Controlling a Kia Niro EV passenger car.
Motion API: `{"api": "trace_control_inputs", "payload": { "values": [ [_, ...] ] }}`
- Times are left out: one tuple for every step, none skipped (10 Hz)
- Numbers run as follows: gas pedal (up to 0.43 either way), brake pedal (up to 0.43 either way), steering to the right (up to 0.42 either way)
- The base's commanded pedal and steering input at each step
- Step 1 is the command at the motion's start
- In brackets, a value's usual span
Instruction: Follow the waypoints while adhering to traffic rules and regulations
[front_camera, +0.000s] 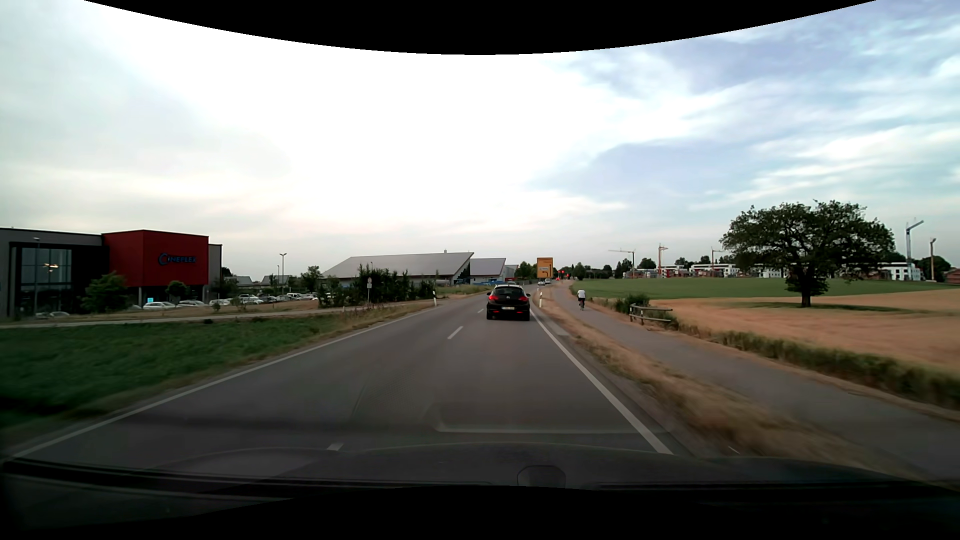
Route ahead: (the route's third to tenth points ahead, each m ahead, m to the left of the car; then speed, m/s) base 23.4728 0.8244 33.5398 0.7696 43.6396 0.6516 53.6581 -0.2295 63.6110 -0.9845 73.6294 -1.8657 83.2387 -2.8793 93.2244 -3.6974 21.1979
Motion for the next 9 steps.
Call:
{"api": "trace_control_inputs", "payload": {
  "values": [
    [0.039, 0.006, 0.005],
    [0.039, 0.006, 0.005],
    [0.039, 0.006, 0.006],
    [0.039, 0.006, 0.006],
    [0.039, 0.006, 0.006],
    [0.039, 0.006, 0.006],
    [0.039, 0.006, 0.006],
    [0.039, 0.006, 0.006],
    [0.039, 0.006, 0.006]
  ]
}}
